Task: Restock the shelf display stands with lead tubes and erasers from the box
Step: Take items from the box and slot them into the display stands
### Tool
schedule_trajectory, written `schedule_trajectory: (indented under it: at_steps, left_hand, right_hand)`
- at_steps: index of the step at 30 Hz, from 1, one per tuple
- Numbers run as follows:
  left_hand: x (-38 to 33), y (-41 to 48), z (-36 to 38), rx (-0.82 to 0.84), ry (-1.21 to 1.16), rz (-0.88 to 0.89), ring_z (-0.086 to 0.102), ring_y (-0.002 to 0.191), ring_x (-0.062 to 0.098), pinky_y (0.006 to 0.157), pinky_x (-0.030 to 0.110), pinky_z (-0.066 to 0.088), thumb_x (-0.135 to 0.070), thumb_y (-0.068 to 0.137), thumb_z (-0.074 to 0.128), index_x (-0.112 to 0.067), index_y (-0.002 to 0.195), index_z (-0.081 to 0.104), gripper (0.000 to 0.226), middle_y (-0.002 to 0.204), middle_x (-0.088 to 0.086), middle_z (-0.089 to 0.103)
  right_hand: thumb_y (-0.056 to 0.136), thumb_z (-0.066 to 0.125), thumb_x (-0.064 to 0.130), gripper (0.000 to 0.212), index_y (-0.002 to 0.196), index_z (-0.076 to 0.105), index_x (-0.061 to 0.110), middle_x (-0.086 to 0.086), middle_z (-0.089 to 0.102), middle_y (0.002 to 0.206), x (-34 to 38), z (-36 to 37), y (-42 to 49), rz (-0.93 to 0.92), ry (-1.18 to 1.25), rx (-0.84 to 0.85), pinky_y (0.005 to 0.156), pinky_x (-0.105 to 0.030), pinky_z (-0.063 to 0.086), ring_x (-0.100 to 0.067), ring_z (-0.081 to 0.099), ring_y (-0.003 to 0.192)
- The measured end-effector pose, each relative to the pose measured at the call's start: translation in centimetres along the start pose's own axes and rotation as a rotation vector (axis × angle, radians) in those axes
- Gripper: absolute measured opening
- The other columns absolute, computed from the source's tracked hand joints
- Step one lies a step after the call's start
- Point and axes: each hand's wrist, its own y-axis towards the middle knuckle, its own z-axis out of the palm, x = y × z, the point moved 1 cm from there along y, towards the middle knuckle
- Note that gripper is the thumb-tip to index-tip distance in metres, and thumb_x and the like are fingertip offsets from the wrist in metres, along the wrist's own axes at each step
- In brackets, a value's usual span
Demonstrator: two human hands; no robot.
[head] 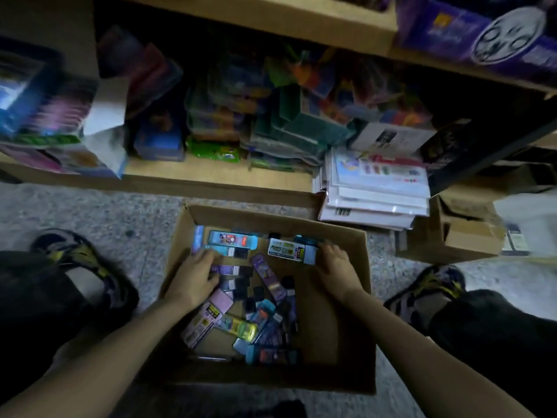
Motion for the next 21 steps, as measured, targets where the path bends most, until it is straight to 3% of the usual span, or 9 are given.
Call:
schedule_trajectory:
  at_steps: [3, 6, 11, 13, 15, 18, 21]
  left_hand:
    - [-0.7, 2.4, 0.2, -0.028, 0.127, 0.050, 0.040, 0.128, 0.028, 0.102, 0.037, 0.036, -0.020, 0.089, 0.058, -0.013, 0.138, 0.040, 0.053, 0.145, 0.007, 0.039]
    - [-1.3, 4.4, 0.8, 0.083, 0.204, 0.013, 0.018, 0.142, 0.026, 0.111, 0.040, 0.024, -0.035, 0.096, 0.046, -0.017, 0.148, 0.022, 0.060, 0.158, 0.004, 0.011]
    - [-0.7, 4.1, 2.9, 0.241, 0.297, -0.040, -0.003, 0.146, 0.026, 0.115, 0.045, 0.008, -0.044, 0.100, 0.026, -0.020, 0.151, -0.002, 0.062, 0.158, 0.004, -0.013]
    - [-0.4, 3.3, 3.5, 0.201, 0.333, -0.025, 0.001, 0.146, 0.024, 0.116, 0.043, 0.009, -0.044, 0.100, 0.024, -0.020, 0.151, 0.003, 0.060, 0.159, 0.003, -0.007]
    - [-0.4, 2.9, 3.5, 0.106, 0.343, 0.018, 0.017, 0.143, 0.023, 0.113, 0.039, 0.017, -0.041, 0.100, 0.027, -0.019, 0.149, 0.018, 0.055, 0.158, 0.002, 0.011]
    - [-0.7, 4.2, 2.1, -0.027, 0.265, 0.107, 0.035, 0.132, 0.020, 0.104, 0.032, 0.028, -0.031, 0.100, 0.035, -0.019, 0.141, 0.037, 0.043, 0.147, 0.000, 0.036]
    - [-0.8, 6.5, 0.6, 0.001, 0.257, 0.165, 0.039, 0.128, 0.021, 0.100, 0.031, 0.028, -0.028, 0.098, 0.043, -0.018, 0.138, 0.040, 0.042, 0.138, 0.002, 0.043]
  right_hand:
    - [0.091, 0.051, 0.017, 0.061, 0.146, 0.025, 0.007, -0.015, 0.035, 0.145, 0.0, 0.8, 1.5, 0.030, -0.004, -0.006, 0.110, -0.036, 0.026, -0.032, 0.033, 0.131]
    - [0.089, 0.052, 0.017, 0.062, 0.145, 0.027, 0.009, -0.015, 0.038, 0.137, -0.3, 1.8, 2.0, 0.057, -0.032, -0.024, 0.104, -0.038, 0.030, -0.033, 0.038, 0.123]
    - [0.089, 0.052, 0.016, 0.064, 0.147, 0.026, 0.021, -0.015, 0.028, 0.143, -0.2, 3.6, 1.1, 0.033, 0.025, 0.042, 0.109, -0.033, 0.026, -0.034, 0.031, 0.130]
    - [0.090, 0.052, 0.017, 0.058, 0.145, 0.033, 0.020, -0.013, 0.034, 0.138, -0.3, 3.7, 1.2, 0.005, 0.031, -0.023, 0.104, -0.034, 0.033, -0.033, 0.036, 0.125]
    - [0.092, 0.051, 0.020, 0.047, 0.138, 0.044, 0.016, -0.013, 0.041, 0.131, -0.3, 3.4, 1.9, 0.005, 0.020, -0.092, 0.100, -0.036, 0.038, -0.034, 0.044, 0.119]
    - [0.095, 0.049, 0.024, 0.045, 0.138, 0.042, 0.015, -0.014, 0.041, 0.136, -0.3, 3.0, 3.2, 0.085, 0.065, -0.057, 0.104, -0.037, 0.034, -0.034, 0.042, 0.122]
    - [0.094, 0.051, 0.030, 0.049, 0.140, 0.039, 0.018, -0.014, 0.040, 0.136, -0.3, 3.2, 3.8, 0.141, 0.052, -0.008, 0.102, -0.036, 0.030, -0.034, 0.038, 0.124]
